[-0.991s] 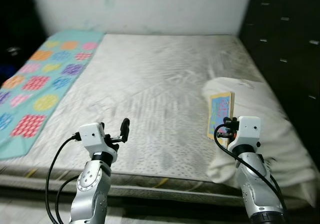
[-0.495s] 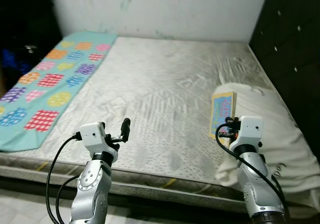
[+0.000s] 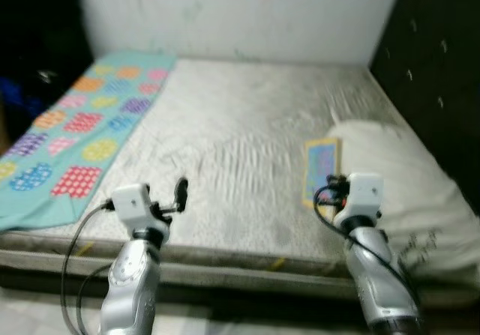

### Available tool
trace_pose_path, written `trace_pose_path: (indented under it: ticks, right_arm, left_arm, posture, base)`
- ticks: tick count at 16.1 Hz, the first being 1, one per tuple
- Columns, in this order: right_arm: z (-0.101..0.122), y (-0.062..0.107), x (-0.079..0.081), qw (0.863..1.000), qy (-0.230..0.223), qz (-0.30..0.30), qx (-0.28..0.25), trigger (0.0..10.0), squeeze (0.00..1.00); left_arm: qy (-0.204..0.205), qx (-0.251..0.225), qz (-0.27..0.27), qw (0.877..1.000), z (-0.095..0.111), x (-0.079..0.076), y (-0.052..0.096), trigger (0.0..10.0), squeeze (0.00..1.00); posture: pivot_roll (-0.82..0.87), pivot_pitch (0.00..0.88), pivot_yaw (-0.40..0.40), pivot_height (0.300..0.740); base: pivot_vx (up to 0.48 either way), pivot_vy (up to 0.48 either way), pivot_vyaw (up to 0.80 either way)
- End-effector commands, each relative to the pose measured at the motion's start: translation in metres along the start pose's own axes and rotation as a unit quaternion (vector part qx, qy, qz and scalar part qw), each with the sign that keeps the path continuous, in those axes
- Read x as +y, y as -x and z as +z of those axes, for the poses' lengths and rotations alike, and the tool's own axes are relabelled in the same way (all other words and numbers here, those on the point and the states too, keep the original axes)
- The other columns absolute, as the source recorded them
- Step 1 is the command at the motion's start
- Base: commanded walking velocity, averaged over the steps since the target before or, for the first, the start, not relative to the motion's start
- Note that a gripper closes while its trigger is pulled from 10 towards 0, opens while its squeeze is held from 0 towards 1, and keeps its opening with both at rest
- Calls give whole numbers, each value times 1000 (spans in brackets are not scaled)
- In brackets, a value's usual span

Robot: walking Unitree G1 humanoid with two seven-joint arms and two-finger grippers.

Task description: Clean up the room

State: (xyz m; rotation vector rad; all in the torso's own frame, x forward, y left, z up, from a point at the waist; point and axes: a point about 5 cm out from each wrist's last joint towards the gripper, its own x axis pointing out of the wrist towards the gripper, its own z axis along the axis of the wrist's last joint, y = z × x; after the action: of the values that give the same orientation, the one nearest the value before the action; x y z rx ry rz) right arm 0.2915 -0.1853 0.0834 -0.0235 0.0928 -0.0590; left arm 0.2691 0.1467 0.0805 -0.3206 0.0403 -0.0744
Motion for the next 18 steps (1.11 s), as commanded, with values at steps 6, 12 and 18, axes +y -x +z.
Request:
trace_pose_path:
  ticks: [6, 12, 18]
  right_arm:
    - [10, -2, 3, 1000, 2, 2, -24, 10000, 0]
    - [9, -1, 2, 1000, 1, 1, -23, 10000, 0]
    - [8, -1, 1, 1000, 2, 1, -20, 10000, 0]
  left_arm:
    - [14, -20, -41, 999, 6, -6, 3, 10000, 0]
    - [16, -19, -49, 998, 6, -6, 4, 10000, 0]
    - [7, 4, 1, 1000, -1, 0, 3, 10000, 0]
  posture:
    - [-145, 0, -6, 740]
    - [-146, 0, -5, 740]
    - [-145, 0, -7, 740]
  base:
    - [114, 0, 0]
    - [404, 0, 0]
    - [175, 0, 0]
